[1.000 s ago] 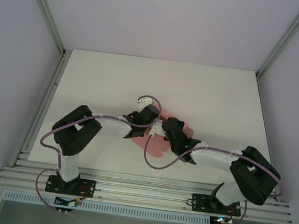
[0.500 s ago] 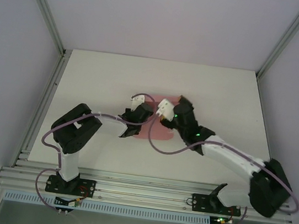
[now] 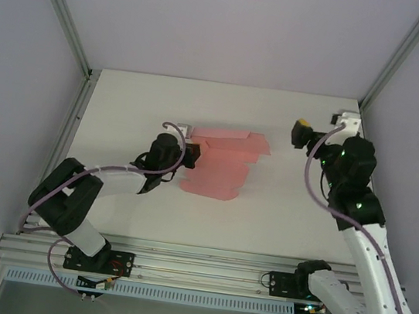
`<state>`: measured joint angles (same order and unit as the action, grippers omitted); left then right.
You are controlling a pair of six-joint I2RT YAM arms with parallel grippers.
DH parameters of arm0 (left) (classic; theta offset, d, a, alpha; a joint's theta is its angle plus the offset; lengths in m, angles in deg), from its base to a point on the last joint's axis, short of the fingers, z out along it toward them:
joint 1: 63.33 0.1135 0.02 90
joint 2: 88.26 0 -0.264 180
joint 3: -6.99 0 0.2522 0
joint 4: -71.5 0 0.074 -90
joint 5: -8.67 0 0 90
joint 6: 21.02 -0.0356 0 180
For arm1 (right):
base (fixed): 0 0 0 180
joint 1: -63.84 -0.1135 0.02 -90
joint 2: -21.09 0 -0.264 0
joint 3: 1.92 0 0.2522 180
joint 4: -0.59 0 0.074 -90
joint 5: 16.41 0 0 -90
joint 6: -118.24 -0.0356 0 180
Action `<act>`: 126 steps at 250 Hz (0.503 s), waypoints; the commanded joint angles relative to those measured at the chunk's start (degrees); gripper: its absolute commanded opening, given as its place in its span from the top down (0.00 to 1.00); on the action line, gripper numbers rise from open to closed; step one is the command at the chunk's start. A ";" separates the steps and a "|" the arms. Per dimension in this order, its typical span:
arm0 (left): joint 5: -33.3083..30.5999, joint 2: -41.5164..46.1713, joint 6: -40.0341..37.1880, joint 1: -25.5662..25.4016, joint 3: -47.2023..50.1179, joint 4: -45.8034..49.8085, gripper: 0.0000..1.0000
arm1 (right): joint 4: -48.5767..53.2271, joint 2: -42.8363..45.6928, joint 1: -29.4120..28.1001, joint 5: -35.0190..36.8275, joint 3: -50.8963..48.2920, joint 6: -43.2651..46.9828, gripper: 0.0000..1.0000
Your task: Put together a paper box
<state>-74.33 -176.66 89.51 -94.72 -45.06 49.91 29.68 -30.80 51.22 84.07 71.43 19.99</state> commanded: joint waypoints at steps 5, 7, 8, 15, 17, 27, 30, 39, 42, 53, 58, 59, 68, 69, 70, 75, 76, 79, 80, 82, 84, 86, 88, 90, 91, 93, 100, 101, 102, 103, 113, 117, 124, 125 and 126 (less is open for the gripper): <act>22.83 2.31 1.12 -0.19 1.64 -11.44 1.00 | 8.47 -7.42 7.21 -15.70 0.23 -9.46 0.00; 23.46 2.34 1.34 -0.17 1.70 -11.90 1.00 | 8.17 -7.93 7.38 -16.49 0.19 -9.43 0.00; 23.78 2.34 1.48 -0.23 1.71 -12.13 1.00 | 8.02 -8.21 7.45 -16.87 0.18 -9.42 0.00; 25.45 2.20 2.47 -0.20 1.89 -13.91 1.00 | 6.79 -10.07 7.59 -19.48 -0.08 -9.22 0.00; 25.89 2.10 2.79 -0.17 1.94 -14.40 1.00 | 6.33 -10.62 7.61 -20.40 -0.15 -9.06 0.00; 28.41 1.71 3.81 -0.18 1.69 -16.37 1.00 | 4.00 -13.31 7.59 -26.61 -0.53 -7.85 0.00; 29.16 1.52 4.00 -0.20 1.60 -16.81 1.00 | 3.26 -14.12 7.59 -28.31 -0.53 -7.64 0.00; 31.02 0.88 4.78 -0.18 0.80 -17.11 1.00 | 0.96 -16.63 7.53 -32.64 -0.66 -8.03 0.00; 31.70 0.68 4.98 -0.16 0.43 -16.89 1.00 | 0.14 -17.41 7.48 -33.83 -0.69 -8.31 0.00; 33.40 -0.12 4.95 -0.20 -1.00 -15.38 1.00 | -2.00 -20.46 6.86 -37.03 -0.26 -8.43 0.00; 33.29 -0.42 5.07 -0.26 -1.31 -15.10 1.00 | -2.38 -21.87 6.35 -37.77 0.17 -8.12 0.00; 33.23 -0.53 5.19 -0.25 -1.33 -15.10 1.00 | -2.35 -22.12 6.23 -37.88 0.26 -8.02 0.00; 33.06 -1.09 5.65 -0.38 -1.45 -16.07 1.00 | -2.00 -24.44 4.97 -38.85 1.39 -6.72 0.00; 33.15 -1.17 5.65 -0.35 -1.40 -16.24 1.00 | -1.94 -24.64 4.80 -38.95 1.53 -6.53 0.00; 33.25 -1.25 5.74 -0.39 -1.47 -16.42 1.00 | -1.87 -24.91 4.58 -39.00 1.69 -6.39 0.00; 33.79 -1.61 6.01 -0.41 -1.43 -17.42 1.00 | -1.69 -26.01 3.98 -39.48 2.21 -5.69 0.00; 33.96 -1.74 6.01 -0.41 -1.44 -17.62 1.00 | -1.70 -26.21 3.86 -39.57 2.29 -5.49 0.00; 34.21 -1.98 6.20 -0.34 -1.44 -18.17 1.00 | -1.63 -26.76 3.33 -39.88 2.61 -5.03 0.00; 34.21 -2.01 6.28 -0.34 -1.44 -18.30 1.00 | -1.58 -26.94 3.23 -40.03 2.67 -4.90 0.00; 34.35 -2.14 6.36 -0.40 -1.47 -18.58 1.00 | -1.61 -27.36 3.00 -40.41 2.82 -4.57 0.00; 34.38 -2.24 6.49 -0.41 -1.52 -18.73 1.00 | -1.51 -27.68 2.68 -40.79 2.99 -4.18 0.00; 34.39 -2.38 6.63 -0.48 -1.57 -18.88 1.00 | -1.53 -28.07 2.40 -41.15 3.10 -3.78 0.00; 34.39 -2.43 6.69 -0.44 -1.65 -18.94 1.00 | -1.47 -28.34 2.07 -41.57 3.21 -3.46 0.00; 34.48 -2.51 6.79 -0.47 -1.76 -18.91 1.00 | -1.58 -28.70 1.85 -42.01 3.31 -3.20 0.00; 34.52 -2.58 6.88 -0.49 -1.82 -18.89 1.00 | -1.65 -28.83 1.70 -42.20 3.36 -3.10 0.00; 34.71 -2.68 6.89 -0.52 -1.98 -18.88 1.00 | -1.74 -29.10 1.41 -42.49 3.41 -2.85 0.00; 35.43 -2.95 6.97 -0.58 -2.46 -18.60 1.00 | -1.89 -30.07 0.60 -43.78 3.63 -2.36 0.00; 35.48 -2.98 6.97 -0.59 -2.52 -18.56 1.00 | -1.89 -30.22 0.46 -43.96 3.66 -2.24 0.00; 35.55 -3.04 6.97 -0.59 -2.60 -18.50 1.00 | -1.93 -30.38 0.34 -44.14 3.72 -2.09 0.00; 35.59 -3.06 6.93 -0.59 -2.64 -18.42 1.00 | -1.91 -30.55 0.24 -44.32 3.75 -2.02 0.00; 35.53 -3.26 6.89 -0.83 -3.17 -17.84 1.00 | -1.74 -31.93 -0.79 -46.20 4.20 -1.01 0.00; 35.57 -3.35 6.81 -0.93 -3.27 -17.78 1.00 | -1.74 -32.50 -1.17 -46.47 4.32 -0.79 0.00; 35.58 -3.31 6.56 -1.11 -3.45 -17.89 1.00 | -1.61 -33.34 -1.90 -46.69 4.58 -0.52 0.00; 35.64 -3.34 6.46 -1.12 -3.46 -17.90 1.00 | -1.57 -33.48 -2.02 -46.73 4.62 -0.44 0.00; 35.68 -3.35 6.45 -1.21 -3.46 -17.90 1.00 | -1.46 -33.64 -2.08 -46.76 4.68 -0.27 0.00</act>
<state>-42.70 -179.57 95.15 -95.18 -46.13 35.51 30.12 -62.37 51.83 46.17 73.13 15.86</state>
